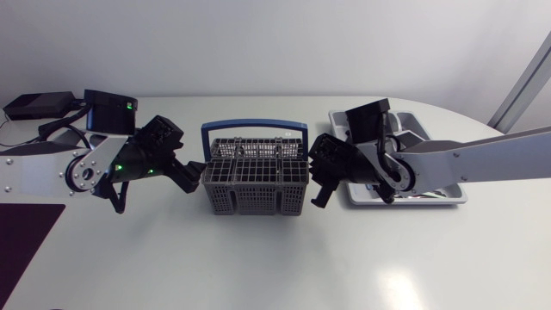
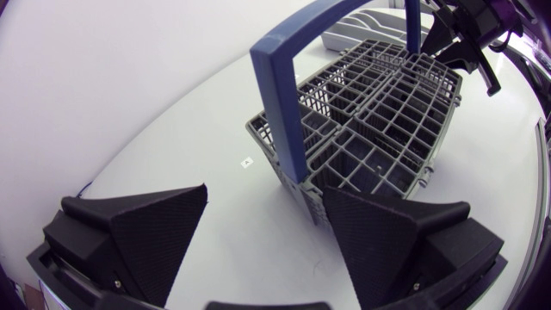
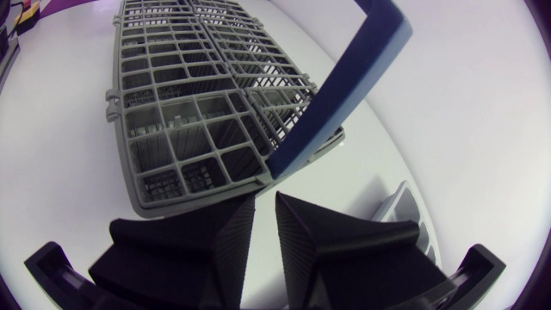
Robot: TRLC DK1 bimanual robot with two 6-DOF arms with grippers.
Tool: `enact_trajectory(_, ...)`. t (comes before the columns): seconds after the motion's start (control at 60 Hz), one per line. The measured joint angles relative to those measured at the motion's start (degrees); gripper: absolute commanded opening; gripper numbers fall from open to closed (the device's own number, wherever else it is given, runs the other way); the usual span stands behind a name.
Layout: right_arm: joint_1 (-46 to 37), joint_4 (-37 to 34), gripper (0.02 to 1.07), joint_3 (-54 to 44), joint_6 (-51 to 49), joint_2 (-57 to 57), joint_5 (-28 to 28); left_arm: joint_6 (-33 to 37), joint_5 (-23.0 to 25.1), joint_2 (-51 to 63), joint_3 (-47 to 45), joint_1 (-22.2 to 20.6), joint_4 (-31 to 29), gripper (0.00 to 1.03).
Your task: Unload the cutlery basket into the drawer organizer.
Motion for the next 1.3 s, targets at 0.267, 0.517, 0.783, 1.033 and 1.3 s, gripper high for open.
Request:
enact_trajectory(0.267, -0.4, 0.3, 1.03, -2.6, 0.0, -3.8, 0.6, 0.0, 0.4, -0.8, 0.0, 1.4, -1.2, 0.98)
enact_trajectory(0.517, -4.6, 0.4, 1.03, -6.1, 0.0, -10.4, 1.8, 0.0, 0.5, -4.2, -1.1, 3.8, -1.8, 0.98)
enact_trajectory(0.783, -11.5, -0.9, 1.03, -9.6, 2.3, -21.4, 3.1, -1.9, 3.1, -10.5, -2.3, 11.0, -3.3, 0.98)
enact_trajectory(1.033, -16.8, -4.0, 1.03, -13.7, 6.5, -35.4, 4.7, -5.7, 6.1, -18.9, -3.8, 15.3, -7.4, 0.98)
enact_trajectory(1.3, -22.3, -7.5, 1.03, -16.3, 13.8, -48.6, 4.3, -7.8, 8.2, -32.9, -7.1, 15.9, -9.6, 0.98)
